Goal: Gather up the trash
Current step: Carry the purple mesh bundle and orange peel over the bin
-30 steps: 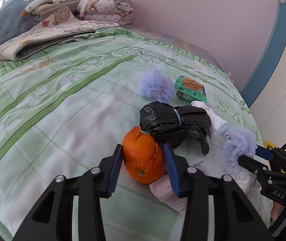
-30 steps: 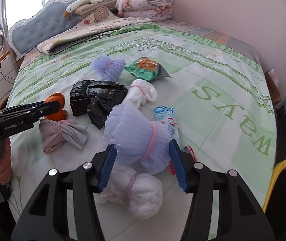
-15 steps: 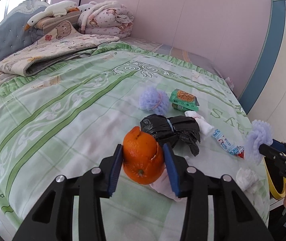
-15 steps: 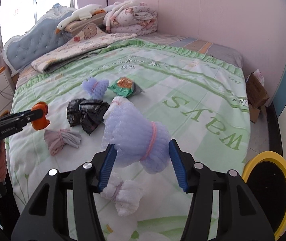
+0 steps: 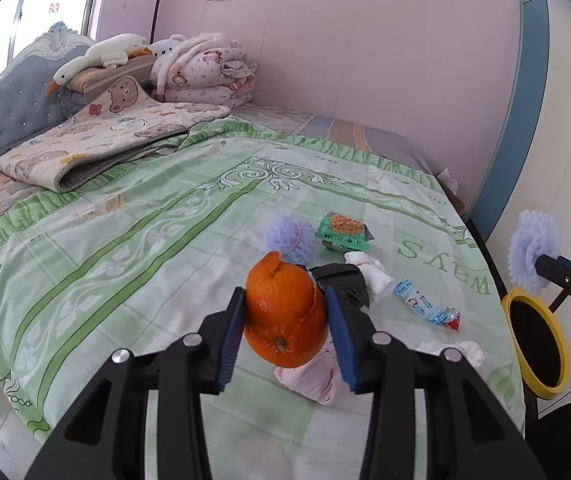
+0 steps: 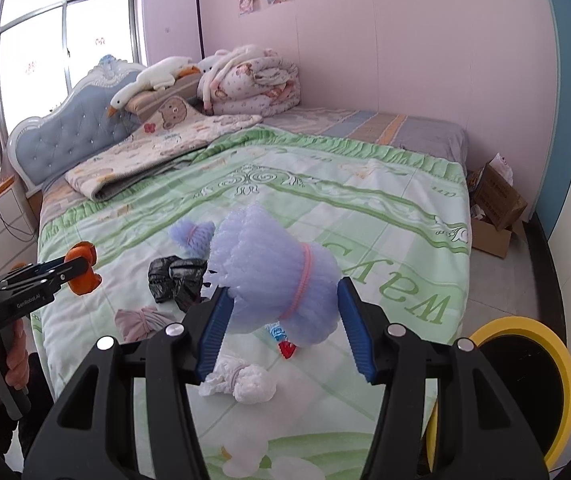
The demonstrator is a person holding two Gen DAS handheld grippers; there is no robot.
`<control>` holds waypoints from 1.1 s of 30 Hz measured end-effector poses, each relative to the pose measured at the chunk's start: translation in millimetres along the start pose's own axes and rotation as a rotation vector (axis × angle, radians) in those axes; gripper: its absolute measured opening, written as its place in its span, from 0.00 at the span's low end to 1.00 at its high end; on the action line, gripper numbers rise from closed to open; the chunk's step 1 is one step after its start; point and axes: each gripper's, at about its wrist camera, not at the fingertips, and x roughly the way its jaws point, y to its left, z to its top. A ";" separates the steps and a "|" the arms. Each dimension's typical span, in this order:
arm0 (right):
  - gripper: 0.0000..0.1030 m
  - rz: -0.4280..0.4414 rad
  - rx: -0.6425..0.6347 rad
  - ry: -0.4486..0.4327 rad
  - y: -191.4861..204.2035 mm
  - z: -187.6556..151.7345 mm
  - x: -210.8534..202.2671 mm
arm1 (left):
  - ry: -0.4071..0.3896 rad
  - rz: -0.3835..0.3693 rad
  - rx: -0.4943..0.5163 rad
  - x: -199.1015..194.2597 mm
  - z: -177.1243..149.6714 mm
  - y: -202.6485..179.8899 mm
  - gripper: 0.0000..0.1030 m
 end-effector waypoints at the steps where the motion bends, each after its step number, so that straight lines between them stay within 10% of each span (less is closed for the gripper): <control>1: 0.50 -0.002 0.005 -0.008 -1.9 1.6 -4.3 | -0.008 -0.002 0.006 -3.4 1.7 -3.2 0.37; 33: 0.50 -0.209 0.143 -0.098 -142.6 -11.9 -99.1 | -0.081 -0.286 0.254 -10.4 25.0 -215.9 0.37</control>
